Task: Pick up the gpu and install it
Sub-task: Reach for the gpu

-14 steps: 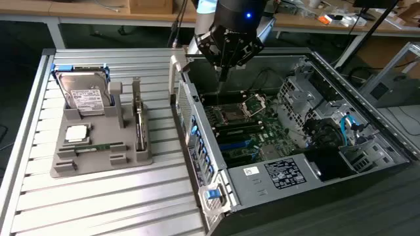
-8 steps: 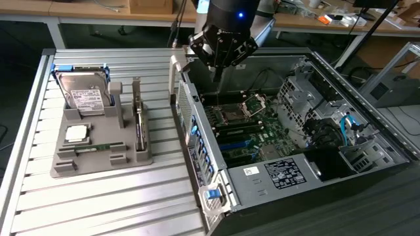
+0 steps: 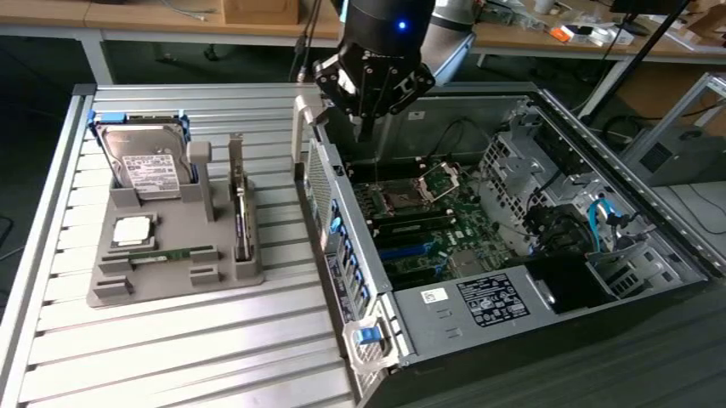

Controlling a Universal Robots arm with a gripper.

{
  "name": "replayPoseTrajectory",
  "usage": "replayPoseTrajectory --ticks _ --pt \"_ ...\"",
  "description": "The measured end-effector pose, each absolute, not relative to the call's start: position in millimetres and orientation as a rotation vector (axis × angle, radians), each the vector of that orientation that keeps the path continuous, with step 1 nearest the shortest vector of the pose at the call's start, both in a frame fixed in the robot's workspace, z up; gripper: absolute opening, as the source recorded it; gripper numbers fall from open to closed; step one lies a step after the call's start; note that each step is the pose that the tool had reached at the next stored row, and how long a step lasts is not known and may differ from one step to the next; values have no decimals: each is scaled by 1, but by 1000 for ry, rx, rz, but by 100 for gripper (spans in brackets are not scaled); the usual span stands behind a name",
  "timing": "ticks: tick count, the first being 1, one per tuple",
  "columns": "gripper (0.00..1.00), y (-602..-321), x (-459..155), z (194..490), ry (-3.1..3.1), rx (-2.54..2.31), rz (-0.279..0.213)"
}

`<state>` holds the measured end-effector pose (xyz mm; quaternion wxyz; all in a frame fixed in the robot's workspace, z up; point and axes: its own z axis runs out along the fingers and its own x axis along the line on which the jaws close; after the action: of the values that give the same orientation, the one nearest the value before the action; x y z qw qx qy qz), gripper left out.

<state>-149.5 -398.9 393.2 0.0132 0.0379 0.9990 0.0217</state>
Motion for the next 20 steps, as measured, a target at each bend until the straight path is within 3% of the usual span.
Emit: replayPoseTrajectory --ticks 20 --pt "11 -399 -187 393 3112 118 68"
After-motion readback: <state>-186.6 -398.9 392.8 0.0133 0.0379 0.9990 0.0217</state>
